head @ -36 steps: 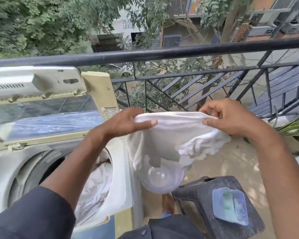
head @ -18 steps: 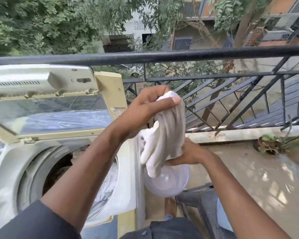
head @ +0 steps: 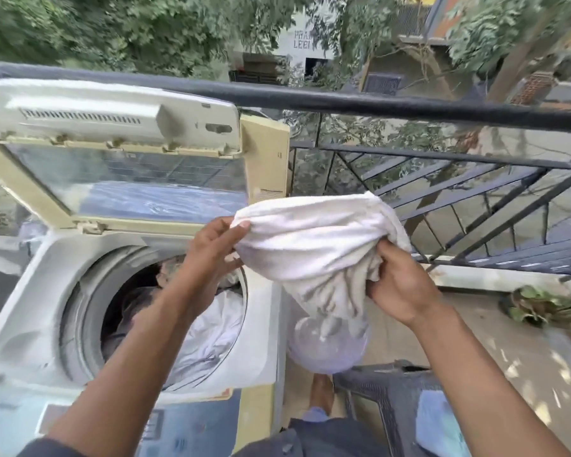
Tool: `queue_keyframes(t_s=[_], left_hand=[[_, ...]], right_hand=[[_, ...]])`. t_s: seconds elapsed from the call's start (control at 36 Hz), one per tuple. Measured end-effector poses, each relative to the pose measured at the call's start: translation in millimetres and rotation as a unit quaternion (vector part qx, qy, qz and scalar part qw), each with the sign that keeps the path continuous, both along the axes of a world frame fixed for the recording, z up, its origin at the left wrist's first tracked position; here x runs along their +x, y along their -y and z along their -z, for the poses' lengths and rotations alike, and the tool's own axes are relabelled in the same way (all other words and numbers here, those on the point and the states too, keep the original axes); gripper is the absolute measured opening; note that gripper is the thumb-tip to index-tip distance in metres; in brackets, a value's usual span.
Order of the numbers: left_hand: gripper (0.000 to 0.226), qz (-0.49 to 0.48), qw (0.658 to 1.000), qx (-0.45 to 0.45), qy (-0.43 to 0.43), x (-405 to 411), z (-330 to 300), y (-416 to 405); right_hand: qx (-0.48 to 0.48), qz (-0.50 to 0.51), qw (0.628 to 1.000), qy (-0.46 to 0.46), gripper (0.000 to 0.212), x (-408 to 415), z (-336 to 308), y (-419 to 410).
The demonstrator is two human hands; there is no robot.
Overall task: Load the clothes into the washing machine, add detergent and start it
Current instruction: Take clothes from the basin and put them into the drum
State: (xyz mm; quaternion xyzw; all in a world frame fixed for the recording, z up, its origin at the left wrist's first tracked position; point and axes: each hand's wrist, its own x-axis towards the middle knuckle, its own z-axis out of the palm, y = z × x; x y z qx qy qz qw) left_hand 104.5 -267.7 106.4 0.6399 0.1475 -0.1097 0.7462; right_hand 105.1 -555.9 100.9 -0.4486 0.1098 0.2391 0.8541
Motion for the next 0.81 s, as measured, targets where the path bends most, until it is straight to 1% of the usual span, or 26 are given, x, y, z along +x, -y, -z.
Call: queue_keyframes(t_s=[0.03,0.06,0.08,0.11,0.14,0.17,0.19,0.22,0.28,0.36,0.42,0.47,0.5,0.53,0.56,0.58,0.61,0.64,0.67,0.69,0.72,0.75,0.78,0.81], left_hand=[[0.008,0.002,1.000,0.003,-0.028,-7.3,6.7,-1.6],[0.017,0.007,0.998,0.009,-0.057,-14.5,12.7,-2.8],[0.033,0.015,0.996,0.012,-0.088,-22.1,16.7,-4.3],[0.051,0.027,0.993,0.003,-0.114,-30.3,19.0,-5.8],[0.062,0.041,0.989,-0.025,-0.140,-38.0,18.7,-7.4],[0.064,0.053,0.985,-0.063,-0.154,-43.7,20.2,-8.5],[0.058,0.051,0.980,-0.097,-0.164,-49.4,19.4,-10.0],[0.052,0.033,0.977,-0.129,-0.169,-55.3,16.8,-9.5],[0.044,-0.037,0.966,-0.194,-0.167,-64.1,13.3,-13.8],[0.059,-0.103,0.945,-0.278,-0.140,-69.8,21.7,-31.1],[0.049,-0.154,0.938,-0.281,-0.134,-74.1,30.8,-50.7],[0.042,-0.170,0.933,-0.300,-0.106,-78.1,39.4,-75.2],[0.034,-0.172,0.932,-0.308,-0.085,-77.7,42.3,-86.5],[0.020,-0.169,0.933,-0.313,-0.061,-79.3,44.3,-98.8],[0.025,-0.157,0.931,-0.328,-0.036,-80.7,47.8,-112.1],[0.046,-0.141,0.929,-0.341,-0.011,-82.1,51.3,-124.1],[0.063,-0.138,0.922,-0.362,0.004,-83.4,56.5,-136.2],[0.072,-0.142,0.916,-0.374,0.003,-84.5,57.8,-144.5],[0.072,-0.144,0.915,-0.378,0.006,-86.1,57.9,-151.0],[0.061,-0.148,0.921,-0.361,0.000,-86.7,57.6,-156.5],[0.041,-0.161,0.928,-0.336,-0.012,-87.6,57.6,-161.4],[0.018,-0.194,0.933,-0.299,-0.042,-89.8,52.7,-162.6],[0.018,-0.227,0.932,-0.276,-0.058,-90.9,58.4,-166.8],[0.037,-0.259,0.930,-0.244,-0.086,-91.8,66.6,-170.9]], right_hand=[[0.028,-0.001,1.000,0.010,0.059,0.4,-3.2,-8.1],[0.051,0.000,0.998,0.023,0.066,0.7,-4.5,-16.9],[0.073,0.001,0.997,0.032,0.067,0.4,-6.0,-27.2],[0.096,-0.002,0.995,0.039,0.065,-0.7,-8.9,-39.2],[0.118,-0.008,0.992,0.041,0.059,-2.5,-12.2,-52.7],[0.135,-0.014,0.990,0.041,0.051,-4.8,-16.1,-67.0],[0.151,-0.013,0.988,0.035,0.045,-7.3,-19.6,-81.2],[0.160,-0.007,0.987,0.027,0.042,-9.9,-22.0,-95.4],[0.172,0.010,0.985,0.010,0.039,-14.6,-19.9,-121.7],[0.172,0.025,0.984,-0.029,0.039,-18.5,-13.8,-155.3],[0.143,0.018,0.989,-0.036,0.039,-19.4,-8.4,-170.5],[0.081,-0.004,0.996,-0.035,0.030,-19.2,-0.4,-181.8],[0.038,-0.014,0.999,-0.032,0.029,-19.4,6.0,-186.1],[-0.003,-0.027,0.999,-0.027,0.028,-20.1,14.0,-190.0],[-0.050,-0.042,0.997,-0.028,0.027,-22.1,22.7,-194.0],[-0.102,-0.060,0.993,-0.029,0.027,-25.8,29.5,-199.6],[-0.154,-0.075,0.985,-0.036,0.032,-29.5,37.7,-204.4],[-0.199,-0.088,0.975,-0.041,0.044,-33.4,45.2,-209.1],[-0.239,-0.103,0.965,-0.044,0.060,-37.6,50.3,-214.4],[-0.263,-0.117,0.957,-0.043,0.076,-40.8,55.0,-219.2],[-0.268,-0.133,0.953,-0.038,0.091,-42.8,60.3,-223.5],[-0.254,-0.154,0.954,-0.031,0.102,-44.0,65.2,-228.1],[-0.233,-0.176,0.956,-0.020,0.111,-45.4,68.0,-233.6],[-0.212,-0.203,0.956,-0.011,0.116,-46.1,69.8,-239.5]])
